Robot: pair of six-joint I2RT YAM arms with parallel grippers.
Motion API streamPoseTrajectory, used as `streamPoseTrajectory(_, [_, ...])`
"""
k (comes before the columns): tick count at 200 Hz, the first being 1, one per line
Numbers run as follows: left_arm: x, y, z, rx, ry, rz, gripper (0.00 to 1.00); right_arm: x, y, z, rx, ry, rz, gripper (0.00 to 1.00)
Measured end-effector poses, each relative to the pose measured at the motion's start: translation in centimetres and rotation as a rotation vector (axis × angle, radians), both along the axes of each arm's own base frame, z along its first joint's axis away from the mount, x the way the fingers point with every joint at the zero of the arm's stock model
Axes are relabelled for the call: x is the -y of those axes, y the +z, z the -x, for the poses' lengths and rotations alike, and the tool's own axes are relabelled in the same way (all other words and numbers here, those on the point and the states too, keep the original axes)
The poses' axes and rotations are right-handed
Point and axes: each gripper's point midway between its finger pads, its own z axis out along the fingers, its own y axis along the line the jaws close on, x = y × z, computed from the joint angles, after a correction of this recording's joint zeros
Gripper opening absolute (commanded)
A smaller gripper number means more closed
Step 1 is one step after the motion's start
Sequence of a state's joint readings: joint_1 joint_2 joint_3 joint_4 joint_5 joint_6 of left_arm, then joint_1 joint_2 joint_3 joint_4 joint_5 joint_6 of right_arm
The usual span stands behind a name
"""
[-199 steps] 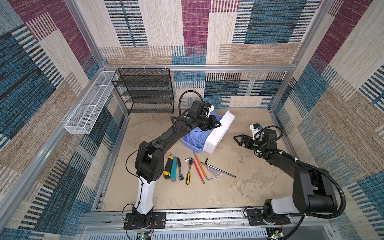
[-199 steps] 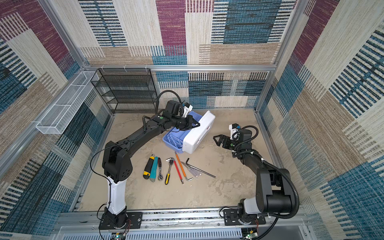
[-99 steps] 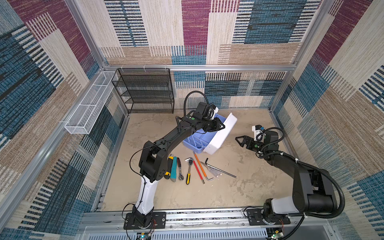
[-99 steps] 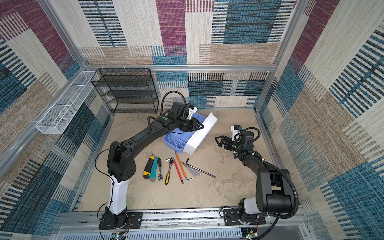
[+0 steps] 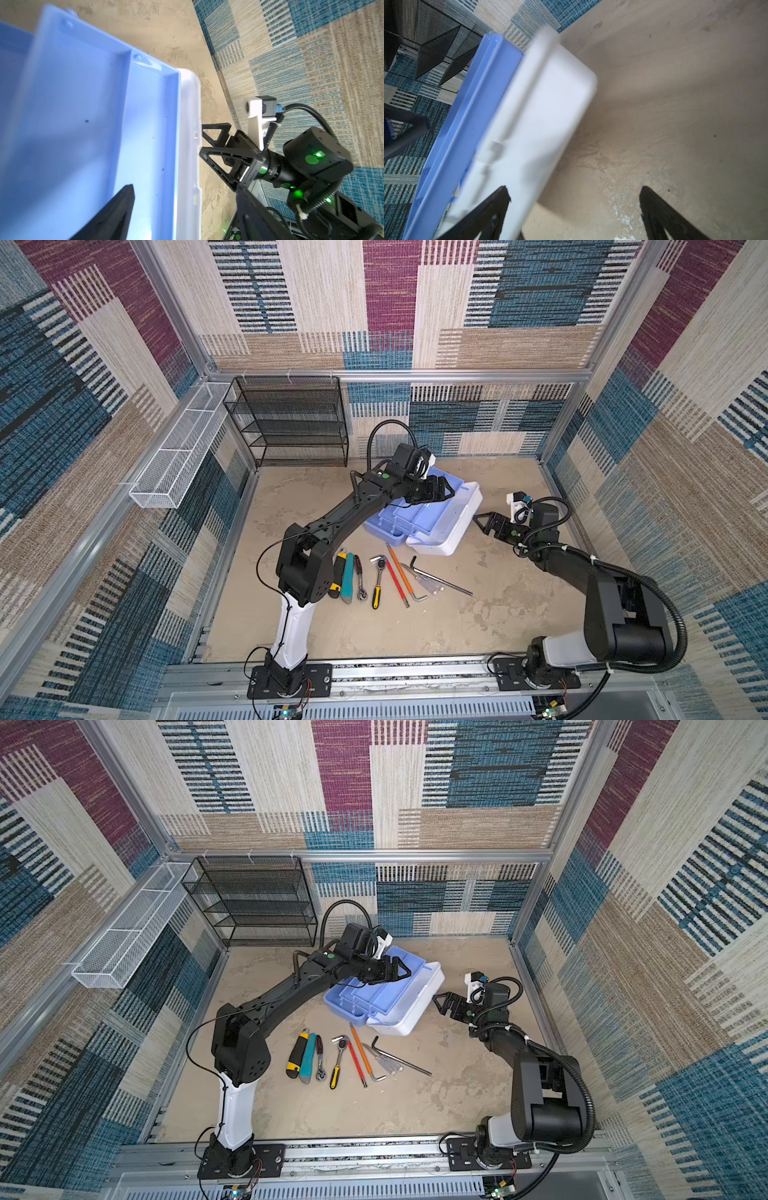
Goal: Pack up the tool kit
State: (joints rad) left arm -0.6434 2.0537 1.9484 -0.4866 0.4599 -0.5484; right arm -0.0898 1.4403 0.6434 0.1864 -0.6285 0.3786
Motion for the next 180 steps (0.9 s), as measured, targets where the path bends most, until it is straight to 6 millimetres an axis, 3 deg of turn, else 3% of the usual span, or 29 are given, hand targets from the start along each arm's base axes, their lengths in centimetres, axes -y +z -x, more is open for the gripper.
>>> streamPoseTrajectory(27, [-0.7,2.1,0.3,0.054,0.000,0.007,0.81,-0.2,-0.2,0.0,-0.007,0.004,-0.010,0.99])
streamPoseTrajectory(51, [-2.3,2.3,0.3,0.068,0.019,-0.014,0.81,-0.2,-0.3,0.1,-0.010,0.005,-0.013,0.99])
streamPoseTrajectory(77, [-5.4,0.4,-0.2,0.031,0.067,-0.058,0.80,-0.2,-0.4,0.2,-0.012,0.005,-0.014,0.98])
streamPoseTrajectory(111, [-8.6,-3.5,-0.2,-0.046,0.105,-0.116,0.75,-0.6,-0.4,0.4,-0.017,0.023,-0.032,0.93])
streamPoseTrajectory(132, [-8.7,-5.1,0.6,-0.091,0.088,-0.124,0.70,-1.0,-0.2,0.5,-0.012,0.045,-0.056,0.87])
streamPoseTrajectory(180, [-6.9,-6.2,1.3,-0.114,0.030,-0.097,0.63,-1.8,0.7,0.4,-0.004,0.082,-0.114,0.73])
